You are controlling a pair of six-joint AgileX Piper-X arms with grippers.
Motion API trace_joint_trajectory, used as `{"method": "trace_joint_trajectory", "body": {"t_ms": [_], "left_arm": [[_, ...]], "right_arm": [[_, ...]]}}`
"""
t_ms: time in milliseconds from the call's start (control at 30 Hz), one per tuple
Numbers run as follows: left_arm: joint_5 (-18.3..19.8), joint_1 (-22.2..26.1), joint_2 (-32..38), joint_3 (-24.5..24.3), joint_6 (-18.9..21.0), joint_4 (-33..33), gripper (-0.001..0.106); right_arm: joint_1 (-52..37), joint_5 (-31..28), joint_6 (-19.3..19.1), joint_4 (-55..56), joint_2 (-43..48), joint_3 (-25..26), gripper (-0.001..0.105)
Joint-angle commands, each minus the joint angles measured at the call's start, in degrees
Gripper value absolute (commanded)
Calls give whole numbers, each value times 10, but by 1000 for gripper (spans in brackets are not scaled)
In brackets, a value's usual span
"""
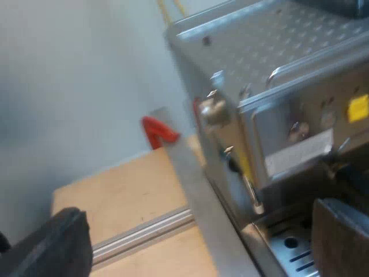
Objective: Put the handle in the coffee machine
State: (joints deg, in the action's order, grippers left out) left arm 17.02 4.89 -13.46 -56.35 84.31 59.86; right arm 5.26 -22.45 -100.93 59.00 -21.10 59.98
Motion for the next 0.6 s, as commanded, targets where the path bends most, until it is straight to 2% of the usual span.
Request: {"method": "trace_joint_trajectory", "body": {"t_ms": [33,100,233,300,400,533,600], "left_arm": [[-19,0,69,42,7,1,79],[-19,0,124,72,7,28,79],[-20,0,176,96,1,78,79],[-23,0,226,115,-30,139,79],[-24,4,219,114,-38,198,79],[-32,4,224,117,-49,189,79],[-32,4,222,120,-48,159,79]], "right_arm": [[-4,0,-10,0,40,-27,52],[-4,0,-10,0,89,-59,52],[-4,0,-14,9,162,-99,52],[-4,0,-14,26,192,-113,52],[-4,0,-14,49,230,-129,52],[-3,-11,-14,105,238,-136,52],[-3,-6,-14,105,240,-143,52]]}}
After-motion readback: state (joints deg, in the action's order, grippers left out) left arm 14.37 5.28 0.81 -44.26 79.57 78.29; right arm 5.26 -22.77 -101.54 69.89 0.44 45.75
